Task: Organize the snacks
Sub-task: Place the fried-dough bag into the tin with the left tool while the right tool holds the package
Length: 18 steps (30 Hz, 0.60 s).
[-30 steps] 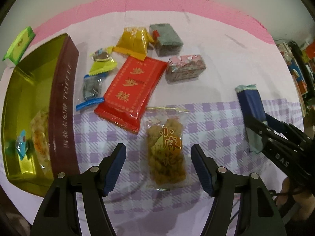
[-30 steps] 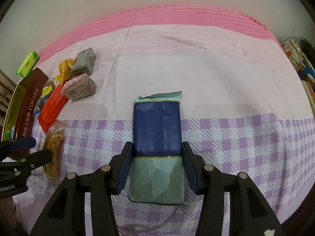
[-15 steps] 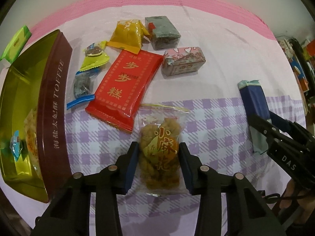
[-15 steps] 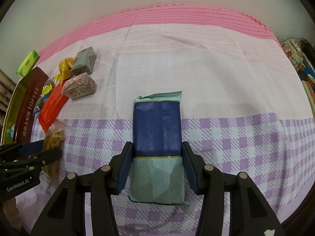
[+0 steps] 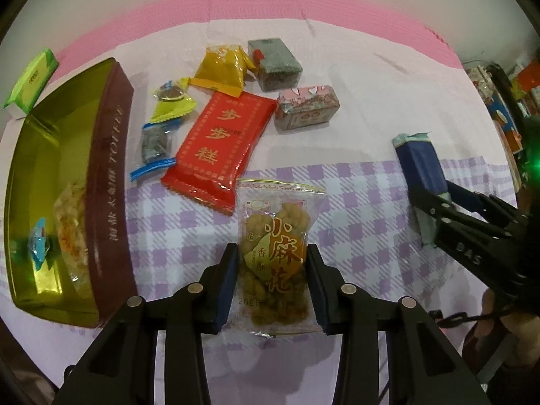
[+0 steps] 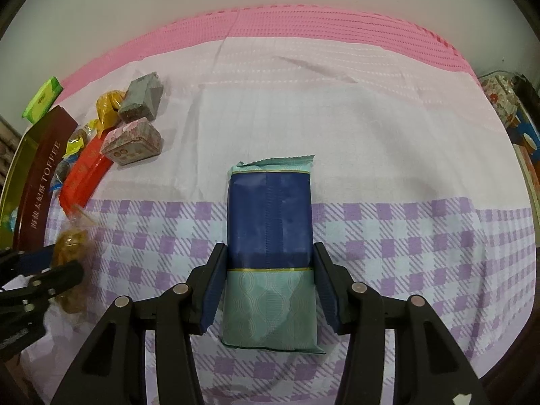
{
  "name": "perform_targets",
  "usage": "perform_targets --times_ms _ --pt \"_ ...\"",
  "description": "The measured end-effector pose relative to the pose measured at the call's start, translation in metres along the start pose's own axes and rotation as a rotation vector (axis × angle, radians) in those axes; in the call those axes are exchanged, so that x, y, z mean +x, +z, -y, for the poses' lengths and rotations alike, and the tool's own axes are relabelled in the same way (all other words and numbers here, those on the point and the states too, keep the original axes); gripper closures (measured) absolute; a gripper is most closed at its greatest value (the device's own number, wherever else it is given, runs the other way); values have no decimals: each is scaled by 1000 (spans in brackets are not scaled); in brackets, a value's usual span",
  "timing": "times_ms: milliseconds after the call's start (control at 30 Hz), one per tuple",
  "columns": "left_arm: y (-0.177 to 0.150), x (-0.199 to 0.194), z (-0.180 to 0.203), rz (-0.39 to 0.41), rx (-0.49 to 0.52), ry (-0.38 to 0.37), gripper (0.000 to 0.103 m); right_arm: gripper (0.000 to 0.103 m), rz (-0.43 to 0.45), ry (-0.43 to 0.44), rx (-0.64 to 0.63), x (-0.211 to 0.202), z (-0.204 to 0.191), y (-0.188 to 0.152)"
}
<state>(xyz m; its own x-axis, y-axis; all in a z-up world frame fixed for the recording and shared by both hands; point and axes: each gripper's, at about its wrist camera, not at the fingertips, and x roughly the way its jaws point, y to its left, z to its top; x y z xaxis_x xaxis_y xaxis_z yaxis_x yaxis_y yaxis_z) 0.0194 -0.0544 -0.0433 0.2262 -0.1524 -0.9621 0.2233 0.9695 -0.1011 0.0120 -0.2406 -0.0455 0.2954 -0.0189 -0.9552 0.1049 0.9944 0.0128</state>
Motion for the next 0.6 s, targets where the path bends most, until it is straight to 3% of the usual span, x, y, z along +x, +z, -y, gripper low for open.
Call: perform_targets --times_ms 400,600 --pt "5 -53 -41 98 -59 10 63 55 -18 -22 -21 1 -6 0" --pt "9 -68 -84 129 -110 71 63 55 -26 -24 -19 2 -5 2"
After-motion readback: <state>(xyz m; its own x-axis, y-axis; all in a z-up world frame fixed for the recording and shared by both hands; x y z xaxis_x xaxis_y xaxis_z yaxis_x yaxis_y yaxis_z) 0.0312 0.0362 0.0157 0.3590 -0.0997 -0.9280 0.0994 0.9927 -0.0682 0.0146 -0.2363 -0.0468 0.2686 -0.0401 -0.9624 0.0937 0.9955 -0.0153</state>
